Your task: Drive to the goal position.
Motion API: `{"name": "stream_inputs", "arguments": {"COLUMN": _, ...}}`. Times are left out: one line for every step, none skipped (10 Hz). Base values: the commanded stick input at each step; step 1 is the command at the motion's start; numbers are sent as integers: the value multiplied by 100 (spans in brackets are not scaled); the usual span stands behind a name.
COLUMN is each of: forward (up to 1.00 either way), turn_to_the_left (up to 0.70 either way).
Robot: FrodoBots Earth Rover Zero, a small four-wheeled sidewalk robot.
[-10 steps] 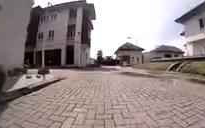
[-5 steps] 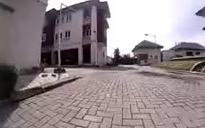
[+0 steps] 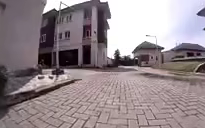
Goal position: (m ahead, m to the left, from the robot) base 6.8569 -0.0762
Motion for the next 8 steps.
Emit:
{"name": "stream_inputs", "arguments": {"forward": 50, "turn_to_the_left": 0}}
{"name": "stream_inputs", "arguments": {"forward": 50, "turn_to_the_left": 0}}
{"name": "stream_inputs", "arguments": {"forward": 50, "turn_to_the_left": 0}}
{"name": "stream_inputs", "arguments": {"forward": 50, "turn_to_the_left": 0}}
{"name": "stream_inputs", "arguments": {"forward": 50, "turn_to_the_left": 0}}
{"name": "stream_inputs", "arguments": {"forward": 50, "turn_to_the_left": 0}}
{"name": "stream_inputs", "arguments": {"forward": 50, "turn_to_the_left": 0}}
{"name": "stream_inputs", "arguments": {"forward": 50, "turn_to_the_left": 0}}
